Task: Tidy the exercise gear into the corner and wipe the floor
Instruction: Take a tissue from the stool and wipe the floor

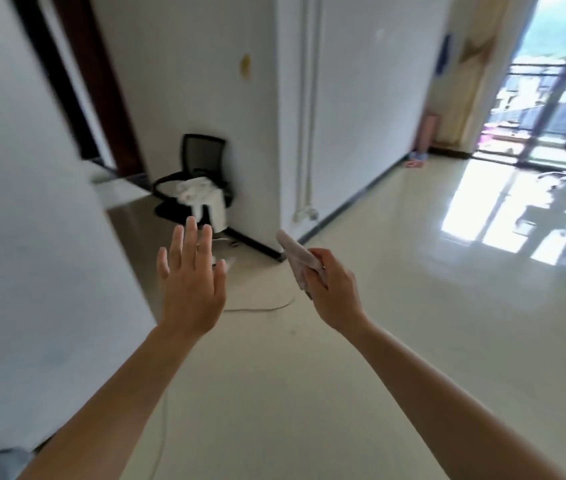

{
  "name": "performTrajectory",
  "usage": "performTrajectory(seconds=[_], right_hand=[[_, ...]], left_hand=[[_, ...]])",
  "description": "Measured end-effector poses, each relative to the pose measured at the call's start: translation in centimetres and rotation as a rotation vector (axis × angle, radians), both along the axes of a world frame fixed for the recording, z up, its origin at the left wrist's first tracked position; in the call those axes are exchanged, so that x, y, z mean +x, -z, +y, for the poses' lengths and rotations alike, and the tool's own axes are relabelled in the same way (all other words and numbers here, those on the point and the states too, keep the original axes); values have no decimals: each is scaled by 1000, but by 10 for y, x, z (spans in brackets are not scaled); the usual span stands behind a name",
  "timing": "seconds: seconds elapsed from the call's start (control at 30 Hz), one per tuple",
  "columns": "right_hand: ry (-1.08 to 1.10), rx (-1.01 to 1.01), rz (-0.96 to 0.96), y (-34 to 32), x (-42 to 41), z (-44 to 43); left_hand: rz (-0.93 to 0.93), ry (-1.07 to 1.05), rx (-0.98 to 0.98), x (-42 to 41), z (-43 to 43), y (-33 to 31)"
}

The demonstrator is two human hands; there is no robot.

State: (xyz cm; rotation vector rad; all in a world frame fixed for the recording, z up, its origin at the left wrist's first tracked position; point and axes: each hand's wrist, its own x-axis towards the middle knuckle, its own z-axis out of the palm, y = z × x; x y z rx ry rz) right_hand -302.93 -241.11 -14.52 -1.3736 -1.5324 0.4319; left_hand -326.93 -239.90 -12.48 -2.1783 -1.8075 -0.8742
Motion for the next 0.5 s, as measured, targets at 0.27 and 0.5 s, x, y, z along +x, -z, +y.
performTrajectory(seconds=[0.27,0.5], right_hand=[[202,18,-3,-12,235,66],[401,-22,-5,3,389,154]], left_hand=[[76,242,-19,233,103,-3],[116,437,22,400,237,12]])
